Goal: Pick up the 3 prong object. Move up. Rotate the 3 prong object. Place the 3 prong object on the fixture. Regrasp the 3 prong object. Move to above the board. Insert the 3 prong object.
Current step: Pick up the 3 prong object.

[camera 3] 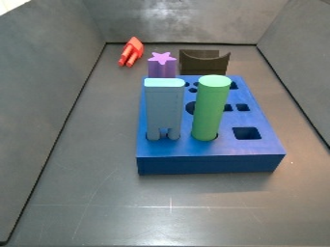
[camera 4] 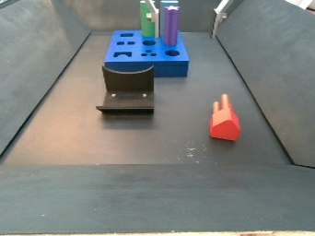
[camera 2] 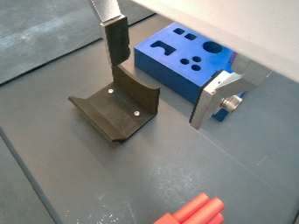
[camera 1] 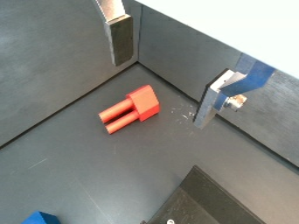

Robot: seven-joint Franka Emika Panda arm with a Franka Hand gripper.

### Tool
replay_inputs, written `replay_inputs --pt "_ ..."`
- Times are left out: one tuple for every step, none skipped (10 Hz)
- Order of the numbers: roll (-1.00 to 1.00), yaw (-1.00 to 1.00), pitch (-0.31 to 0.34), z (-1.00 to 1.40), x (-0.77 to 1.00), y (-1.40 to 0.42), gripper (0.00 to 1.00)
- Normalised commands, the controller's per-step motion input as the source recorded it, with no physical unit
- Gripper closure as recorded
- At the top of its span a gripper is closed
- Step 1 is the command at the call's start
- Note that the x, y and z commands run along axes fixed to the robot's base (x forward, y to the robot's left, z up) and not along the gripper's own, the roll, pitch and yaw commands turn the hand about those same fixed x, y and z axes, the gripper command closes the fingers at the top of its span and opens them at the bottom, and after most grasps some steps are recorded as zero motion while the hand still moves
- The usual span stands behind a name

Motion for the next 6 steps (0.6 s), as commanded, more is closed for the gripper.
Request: replay_inputs --pt "0.00 0.00 0.051 -0.15 0.00 0.14 0.00" --pt "0.00 0.00 0.000 -0.29 -0.05 0.25 0.00" --pt "-0.01 -0.05 0.000 -0.39 -0.06 0.35 0.00" --pt "-0.01 -0.05 0.000 -0.39 -0.08 0.32 0.00" --pt "0.00 -0.13 -0.029 -0.33 -0.15 0.18 0.00" --pt "0.00 -0.21 -0.031 -0.28 -0.22 0.13 0.00"
